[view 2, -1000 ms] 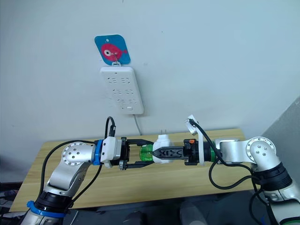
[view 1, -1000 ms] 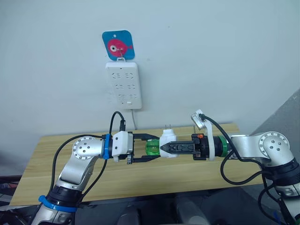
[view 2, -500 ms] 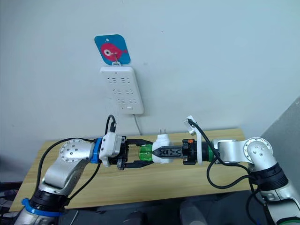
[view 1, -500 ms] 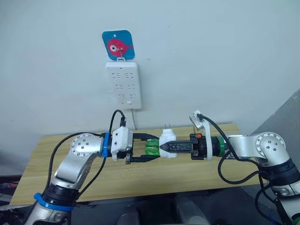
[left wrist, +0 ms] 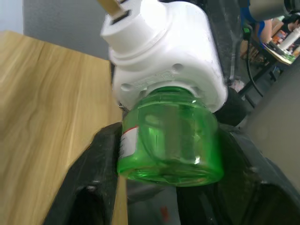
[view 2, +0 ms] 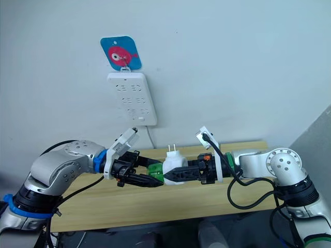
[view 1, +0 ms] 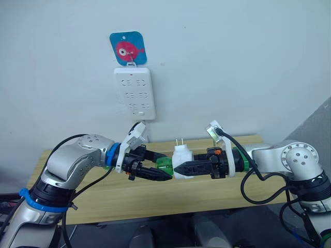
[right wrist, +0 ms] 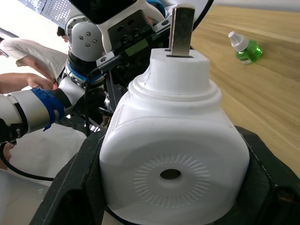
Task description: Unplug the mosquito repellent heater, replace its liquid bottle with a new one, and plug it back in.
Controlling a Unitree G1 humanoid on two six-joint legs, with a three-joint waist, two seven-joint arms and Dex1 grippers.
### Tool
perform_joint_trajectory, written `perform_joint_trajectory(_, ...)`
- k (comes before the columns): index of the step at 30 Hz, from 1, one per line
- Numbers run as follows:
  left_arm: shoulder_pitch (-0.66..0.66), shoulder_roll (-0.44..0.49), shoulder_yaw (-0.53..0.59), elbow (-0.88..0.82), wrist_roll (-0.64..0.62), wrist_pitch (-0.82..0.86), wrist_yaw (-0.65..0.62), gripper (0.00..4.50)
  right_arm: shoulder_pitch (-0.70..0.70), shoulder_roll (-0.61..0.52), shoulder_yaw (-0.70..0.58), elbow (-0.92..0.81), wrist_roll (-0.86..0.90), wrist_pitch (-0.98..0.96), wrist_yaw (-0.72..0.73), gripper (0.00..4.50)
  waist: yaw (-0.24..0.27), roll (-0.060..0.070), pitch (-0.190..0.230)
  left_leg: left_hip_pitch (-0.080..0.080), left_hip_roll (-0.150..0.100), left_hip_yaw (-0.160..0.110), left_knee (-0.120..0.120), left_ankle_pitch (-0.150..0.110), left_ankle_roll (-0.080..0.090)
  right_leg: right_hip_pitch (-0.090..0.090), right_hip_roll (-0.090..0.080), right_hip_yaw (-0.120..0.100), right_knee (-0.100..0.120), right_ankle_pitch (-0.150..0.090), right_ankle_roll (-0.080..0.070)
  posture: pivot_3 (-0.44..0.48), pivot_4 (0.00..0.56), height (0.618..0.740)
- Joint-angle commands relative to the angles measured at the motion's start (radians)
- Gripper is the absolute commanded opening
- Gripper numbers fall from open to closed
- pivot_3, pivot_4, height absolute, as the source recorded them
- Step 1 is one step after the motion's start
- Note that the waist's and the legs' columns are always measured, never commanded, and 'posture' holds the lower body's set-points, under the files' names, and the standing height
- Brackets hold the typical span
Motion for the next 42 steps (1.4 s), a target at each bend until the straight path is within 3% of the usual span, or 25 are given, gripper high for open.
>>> perform_joint_trajectory(1, 0.045, 0.01, 0.055, -0.022, 0.085, -0.147, 0.024, 4.21, 0.014, 0.006, -0.051, -0.046, 0.056, -0.02, 0.028, 3.02, 0.0, 0.0, 0.0, 0.0, 0.0, 0.0, 0.0, 0.0, 0.0, 0.0, 0.0, 0.0, 0.0, 0.0, 0.0, -0.138, 0.1, 0.74)
perform_joint_trajectory(2, 0.066, 0.004, 0.075, -0.035, 0.099, -0.197, 0.026, 4.49, 0.023, 0.004, -0.056, -0.04, 0.065, -0.025, 0.016, 3.02, -0.001, 0.0, 0.0, 0.0, 0.0, 0.0, 0.0, 0.0, 0.0, 0.0, 0.0, 0.0, 0.0, 0.0, 0.0, -0.138, 0.1, 0.74)
perform_joint_trajectory(8, 0.232, -0.061, 0.173, -0.082, 0.24, -0.523, 0.129, 4.5, 0.117, -0.023, -0.091, -0.017, 0.17, -0.084, -0.087, 3.02, 0.012, 0.0, 0.0, 0.0, 0.0, 0.001, 0.0, 0.0, 0.0, 0.0, 0.0, 0.001, -0.001, 0.0, 0.0, -0.129, 0.098, 0.74)
perform_joint_trajectory(13, 0.37, -0.156, 0.176, -0.122, 0.323, -0.837, 0.14, 4.5, 0.168, -0.028, -0.099, -0.024, 0.235, -0.135, -0.166, 3.02, 0.022, -0.001, 0.001, 0.0, 0.0, 0.002, 0.0, 0.0, 0.0, 0.0, -0.001, 0.002, 0.0, 0.0, 0.0, -0.126, 0.101, 0.74)
perform_joint_trajectory(20, 0.303, -0.265, 0.128, -0.007, 0.402, -1.093, 0.158, 4.5, 0.165, -0.02, -0.088, -0.034, 0.246, -0.156, -0.196, 3.02, 0.025, -0.002, 0.001, 0.0, 0.0, 0.003, 0.004, 0.0, 0.0, 0.002, 0.0, 0.003, 0.0, 0.001, 0.001, -0.14, 0.1, 0.74)
perform_joint_trajectory(27, 0.208, -0.252, 0.091, 0.123, 0.378, -1.155, 0.088, 4.5, 0.156, -0.03, -0.085, -0.04, 0.241, -0.144, -0.185, 3.02, 0.017, -0.002, 0.001, 0.0, -0.001, 0.005, 0.003, 0.0, 0.0, 0.001, 0.0, 0.006, 0.0, 0.001, 0.002, -0.147, 0.099, 0.74)
perform_joint_trajectory(35, 0.156, -0.246, 0.065, 0.161, 0.354, -1.15, 0.032, 2.25, 0.145, -0.038, -0.081, -0.042, 0.223, -0.131, -0.164, 3.02, 0.017, -0.002, 0.001, 0.0, 0.0, 0.006, 0.003, 0.0, 0.0, 0.001, 0.0, 0.007, 0.0, 0.001, 0.002, -0.15, 0.099, 0.74)
perform_joint_trajectory(42, 0.151, -0.257, 0.061, 0.147, 0.355, -1.141, 0.044, 2.25, 0.144, -0.034, -0.076, -0.046, 0.22, -0.134, -0.163, 3.02, 0.017, -0.002, 0.001, 0.0, -0.001, 0.006, 0.003, 0.0, 0.0, 0.001, 0.0, 0.008, 0.0, 0.001, 0.002, -0.154, 0.099, 0.74)
